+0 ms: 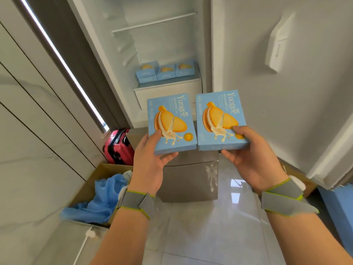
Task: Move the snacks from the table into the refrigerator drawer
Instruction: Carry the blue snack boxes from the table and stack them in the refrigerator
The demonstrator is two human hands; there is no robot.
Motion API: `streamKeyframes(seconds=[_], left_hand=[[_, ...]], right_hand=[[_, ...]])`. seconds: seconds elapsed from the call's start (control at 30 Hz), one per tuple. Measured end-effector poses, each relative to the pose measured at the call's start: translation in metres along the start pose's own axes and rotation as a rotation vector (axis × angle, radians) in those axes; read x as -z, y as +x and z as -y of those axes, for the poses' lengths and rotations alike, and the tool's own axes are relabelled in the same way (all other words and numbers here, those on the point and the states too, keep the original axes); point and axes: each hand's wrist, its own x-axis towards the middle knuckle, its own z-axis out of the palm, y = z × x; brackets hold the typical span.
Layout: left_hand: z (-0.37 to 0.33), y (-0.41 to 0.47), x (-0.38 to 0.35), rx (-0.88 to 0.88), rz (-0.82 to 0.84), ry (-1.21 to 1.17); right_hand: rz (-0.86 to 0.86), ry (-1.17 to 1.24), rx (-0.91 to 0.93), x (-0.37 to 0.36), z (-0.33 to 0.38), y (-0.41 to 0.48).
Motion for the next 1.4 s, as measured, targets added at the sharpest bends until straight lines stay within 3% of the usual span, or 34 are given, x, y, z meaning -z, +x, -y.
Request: streamKeyframes(seconds=[0.33,0.57,0.8,1.17,1.4], left_hand=[[-0.013,0.125,0.038,0.002,-0.024,-0.063],[-0.042,0.244,0.073,0.030,0.001,-0.132],[-0.038,0.318,0.089,0.078,0.017,-0.171],[-0.024,0.403,0.068,0.086,0.055,-0.124],[-0.037,0.467,0.017,0.063,0.074,-0.028]], right_hand=[[0.025,-0.100,-0.024,-0.070,-0.015,0.114],[-0.037,-0.142,0.001,-0.143,-0.032,0.210],[-0.092,-0.159,0.039,-0.167,-0.039,0.264],[-0.095,-0.107,0.079,-0.173,-0.031,0.336],[-0.055,-0.044,0.125,-0.180,0.003,0.398]])
